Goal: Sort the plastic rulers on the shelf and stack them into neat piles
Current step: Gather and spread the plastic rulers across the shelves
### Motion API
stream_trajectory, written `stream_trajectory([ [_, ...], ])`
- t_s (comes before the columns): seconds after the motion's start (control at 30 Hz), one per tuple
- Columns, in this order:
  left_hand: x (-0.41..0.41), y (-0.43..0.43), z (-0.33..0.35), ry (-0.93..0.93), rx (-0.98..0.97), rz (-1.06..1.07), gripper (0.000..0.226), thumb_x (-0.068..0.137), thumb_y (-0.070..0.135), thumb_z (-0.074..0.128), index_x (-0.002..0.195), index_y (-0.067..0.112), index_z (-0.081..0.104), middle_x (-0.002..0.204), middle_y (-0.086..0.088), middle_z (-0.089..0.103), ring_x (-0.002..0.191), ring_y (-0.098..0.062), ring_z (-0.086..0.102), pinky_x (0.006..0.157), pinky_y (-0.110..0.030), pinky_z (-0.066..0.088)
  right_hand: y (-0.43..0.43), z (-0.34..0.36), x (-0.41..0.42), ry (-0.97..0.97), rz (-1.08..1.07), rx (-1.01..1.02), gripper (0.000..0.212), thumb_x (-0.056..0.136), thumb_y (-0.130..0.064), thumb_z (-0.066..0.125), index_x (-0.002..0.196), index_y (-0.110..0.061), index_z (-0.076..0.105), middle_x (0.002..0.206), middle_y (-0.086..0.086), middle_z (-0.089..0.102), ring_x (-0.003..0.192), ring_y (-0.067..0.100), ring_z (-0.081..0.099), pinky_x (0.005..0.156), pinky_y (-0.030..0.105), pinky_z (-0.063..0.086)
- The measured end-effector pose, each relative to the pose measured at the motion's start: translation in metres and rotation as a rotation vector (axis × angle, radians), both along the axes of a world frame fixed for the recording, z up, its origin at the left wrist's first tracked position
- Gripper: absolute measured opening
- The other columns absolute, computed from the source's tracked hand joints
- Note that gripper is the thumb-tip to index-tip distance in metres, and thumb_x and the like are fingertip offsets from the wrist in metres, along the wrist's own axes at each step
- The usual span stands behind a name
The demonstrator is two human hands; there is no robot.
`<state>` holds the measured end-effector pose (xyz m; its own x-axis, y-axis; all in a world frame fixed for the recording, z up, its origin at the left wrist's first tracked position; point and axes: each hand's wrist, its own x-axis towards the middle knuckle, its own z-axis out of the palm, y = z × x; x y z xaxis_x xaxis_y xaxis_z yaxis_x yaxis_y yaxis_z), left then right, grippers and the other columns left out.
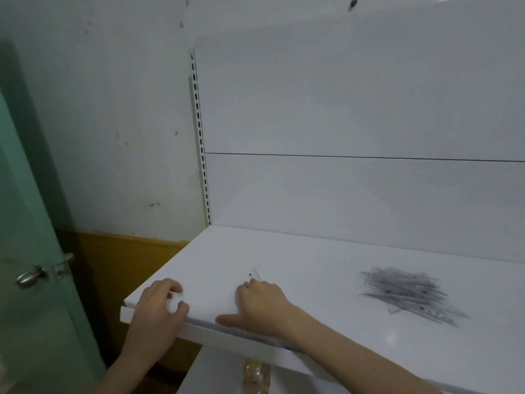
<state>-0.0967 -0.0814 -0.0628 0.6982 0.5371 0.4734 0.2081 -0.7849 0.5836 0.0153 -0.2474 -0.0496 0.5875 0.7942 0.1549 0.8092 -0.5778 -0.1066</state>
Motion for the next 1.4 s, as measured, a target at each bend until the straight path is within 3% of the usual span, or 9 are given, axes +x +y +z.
stream_trajectory([
  [0.27, 0.012, -0.021, -0.004, 0.000, 0.033, 0.006, 0.020, 0.079, 0.015, 0.071, 0.090, 0.020, 0.055, 0.091, 0.006, 0.055, 0.089, -0.014, 0.051, 0.069, -0.023, 0.039, -0.028, -0.003, -0.039, -0.196, 0.167, 0.052, 0.035, 0.087, -0.038, 0.065, 0.090, -0.004, 0.058, 0.087, 0.017, 0.066, 0.076, 0.035, 0.061, 0.049, 0.027, 0.017],
  [0.4, 0.016, -0.034, -0.001, 0.004, 0.045, -0.025, 0.018, 0.081, 0.014, 0.069, 0.092, 0.020, 0.055, 0.093, 0.005, 0.054, 0.091, -0.013, 0.051, 0.071, -0.022, 0.038, -0.031, -0.016, -0.051, -0.311, 0.050, -0.047, 0.043, 0.040, -0.041, 0.087, 0.051, -0.024, 0.049, 0.039, -0.009, 0.045, 0.032, 0.007, 0.041, 0.049, 0.024, -0.010],
  [0.57, 0.009, -0.039, -0.001, 0.004, 0.077, -0.080, 0.015, 0.082, 0.014, 0.068, 0.085, 0.022, 0.056, 0.088, 0.008, 0.056, 0.082, -0.010, 0.051, 0.063, -0.011, 0.033, -0.050, -0.013, -0.058, -0.499, 0.187, 0.140, 0.030, 0.046, -0.017, 0.074, 0.051, -0.024, 0.045, 0.046, -0.009, 0.041, 0.039, 0.008, 0.039, 0.043, 0.020, 0.011],
  [0.7, 0.002, -0.041, -0.001, 0.035, 0.044, -0.096, 0.014, 0.082, 0.014, 0.067, 0.081, 0.023, 0.056, 0.085, 0.008, 0.058, 0.078, -0.008, 0.054, 0.064, -0.012, 0.039, -0.059, -0.001, -0.052, -0.625, 0.322, 0.431, 0.020, 0.074, -0.004, 0.050, 0.069, -0.020, 0.039, 0.054, -0.005, 0.040, 0.045, 0.014, 0.034, 0.042, 0.021, 0.018],
  [0.83, 0.016, -0.067, 0.014, 0.052, 0.018, -0.122, 0.007, 0.086, 0.017, 0.064, 0.088, 0.021, 0.059, 0.092, 0.005, 0.059, 0.084, -0.010, 0.055, 0.073, -0.020, 0.046, -0.082, 0.018, -0.036, -0.708, 0.254, 0.521, 0.019, 0.073, 0.001, 0.045, 0.072, -0.017, 0.041, 0.053, -0.004, 0.035, 0.050, 0.016, 0.019, 0.043, 0.023, 0.016],
  [0.97, 0.040, -0.111, 0.026, 0.043, 0.011, -0.206, 0.005, 0.086, 0.017, 0.061, 0.088, 0.022, 0.060, 0.094, 0.007, 0.058, 0.087, -0.007, 0.053, 0.080, -0.025, 0.045, -0.130, 0.028, -0.015, -0.780, 0.117, 0.516, 0.028, 0.065, 0.005, 0.059, 0.078, -0.014, 0.042, 0.058, -0.006, 0.021, 0.052, 0.015, 0.012, 0.047, 0.025, 0.009],
  [1.1, 0.065, -0.159, 0.028, 0.019, 0.005, -0.400, 0.008, 0.083, 0.012, 0.061, 0.084, 0.020, 0.061, 0.091, 0.007, 0.058, 0.086, -0.008, 0.054, 0.081, -0.032, 0.046, -0.208, 0.030, 0.014, -0.785, -0.103, 0.401, 0.034, 0.055, 0.007, 0.073, 0.077, -0.011, 0.055, 0.050, -0.004, 0.033, 0.047, 0.014, 0.016, 0.045, 0.024, 0.010],
  [1.27, 0.087, -0.211, 0.025, 0.003, 0.006, -0.543, 0.011, 0.082, 0.012, 0.061, 0.082, 0.023, 0.059, 0.091, 0.012, 0.057, 0.088, -0.006, 0.055, 0.080, -0.031, 0.047, -0.295, 0.026, 0.055, -0.643, -0.358, 0.242, 0.055, 0.042, 0.013, 0.069, 0.080, -0.014, 0.040, 0.053, -0.006, 0.023, 0.045, 0.019, 0.016, 0.043, 0.020, 0.001],
  [1.4, 0.095, -0.227, 0.021, 0.001, 0.012, -0.583, 0.014, 0.082, 0.012, 0.061, 0.080, 0.025, 0.058, 0.090, 0.013, 0.056, 0.088, -0.007, 0.055, 0.079, -0.030, 0.047, -0.293, 0.013, 0.076, -0.473, -0.458, 0.188, 0.024, 0.067, -0.002, 0.070, 0.074, -0.011, 0.049, 0.047, 0.002, 0.043, 0.043, 0.027, 0.029, 0.042, 0.023, 0.019],
])
